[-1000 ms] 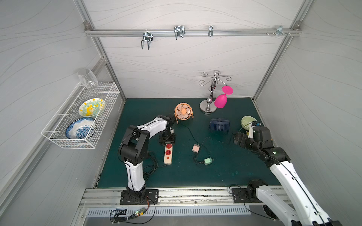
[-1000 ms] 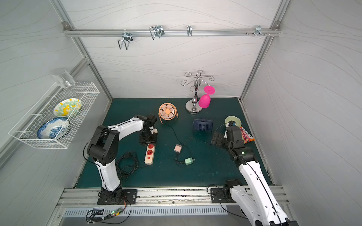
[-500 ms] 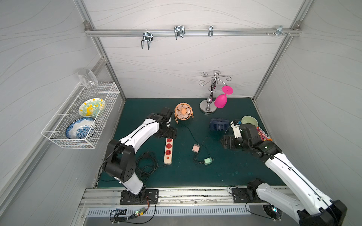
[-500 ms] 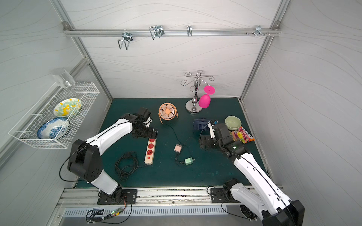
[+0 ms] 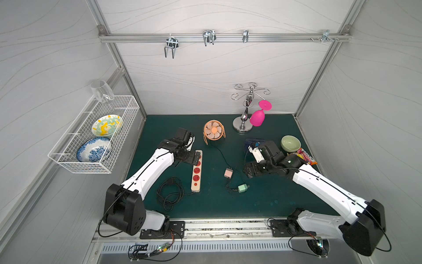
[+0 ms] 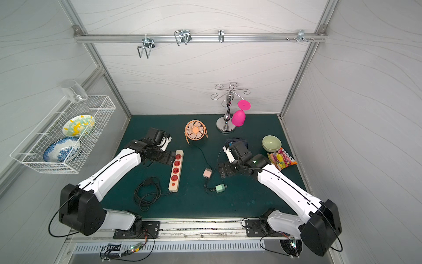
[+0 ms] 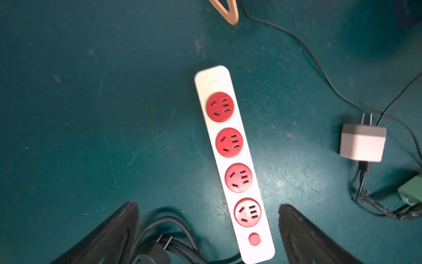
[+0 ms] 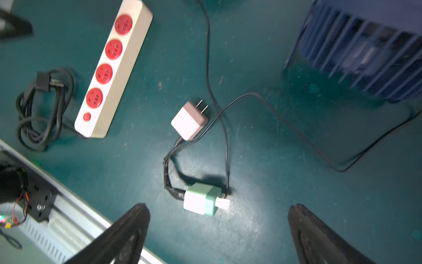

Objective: Plug the desk fan into the power strip
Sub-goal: Adjust the plug at the center of the board.

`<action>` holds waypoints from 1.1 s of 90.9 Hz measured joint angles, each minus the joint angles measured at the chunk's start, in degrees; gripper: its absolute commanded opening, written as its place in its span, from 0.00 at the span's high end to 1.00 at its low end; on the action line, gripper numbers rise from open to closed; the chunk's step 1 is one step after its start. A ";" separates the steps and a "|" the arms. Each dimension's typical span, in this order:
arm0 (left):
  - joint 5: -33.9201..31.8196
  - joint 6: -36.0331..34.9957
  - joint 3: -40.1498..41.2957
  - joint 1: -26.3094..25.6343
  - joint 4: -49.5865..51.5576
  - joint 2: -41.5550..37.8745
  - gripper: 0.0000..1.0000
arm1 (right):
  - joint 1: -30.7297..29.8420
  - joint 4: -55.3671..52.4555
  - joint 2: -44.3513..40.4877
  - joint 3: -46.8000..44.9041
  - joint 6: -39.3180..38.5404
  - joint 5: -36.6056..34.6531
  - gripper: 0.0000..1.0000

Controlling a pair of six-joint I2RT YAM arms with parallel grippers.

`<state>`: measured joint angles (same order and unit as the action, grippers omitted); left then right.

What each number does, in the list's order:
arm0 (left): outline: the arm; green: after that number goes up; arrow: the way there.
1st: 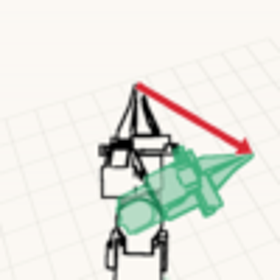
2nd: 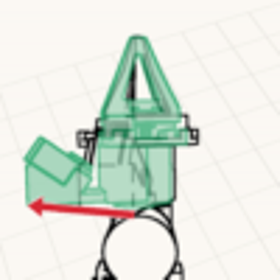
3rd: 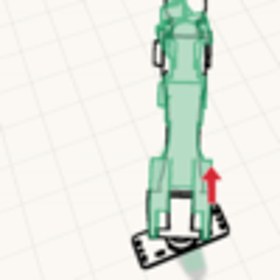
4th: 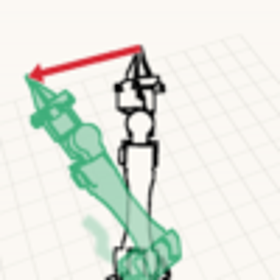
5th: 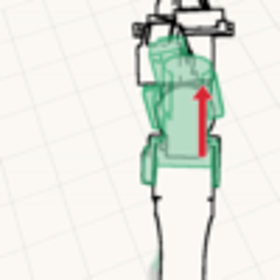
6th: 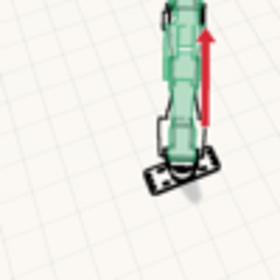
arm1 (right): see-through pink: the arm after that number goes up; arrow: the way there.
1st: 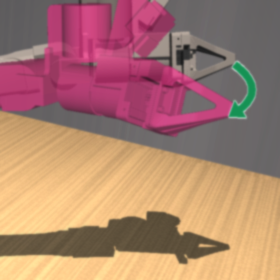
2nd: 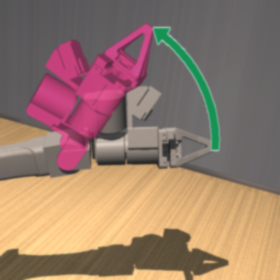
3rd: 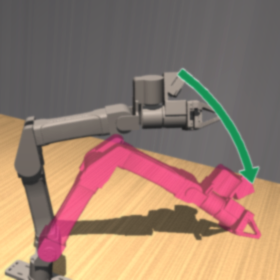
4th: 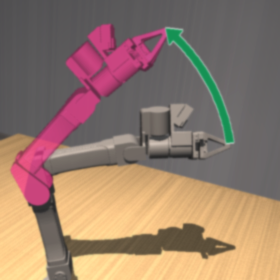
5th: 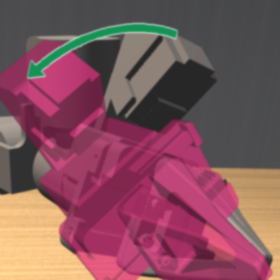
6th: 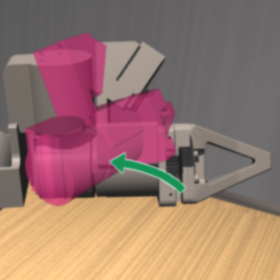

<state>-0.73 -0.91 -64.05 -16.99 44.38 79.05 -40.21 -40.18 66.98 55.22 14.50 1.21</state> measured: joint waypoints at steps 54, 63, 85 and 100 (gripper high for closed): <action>1.73 -1.64 3.72 8.46 -3.48 -2.45 0.00 | -6.82 2.12 14.45 2.23 2.56 3.50 0.06; 2.23 -1.64 3.76 9.16 -3.85 -2.99 0.00 | -7.32 3.32 18.12 4.07 2.67 4.02 0.06; 3.58 -1.42 3.78 10.32 -4.04 -3.91 0.00 | -7.63 5.22 27.32 9.18 2.54 6.40 0.14; 4.44 -0.87 3.78 11.06 -4.00 -4.52 0.00 | -7.65 5.35 34.49 13.09 2.16 9.49 0.19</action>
<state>3.70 -1.78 -60.27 -5.93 40.38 74.52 -47.86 -34.83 101.47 68.31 16.67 10.70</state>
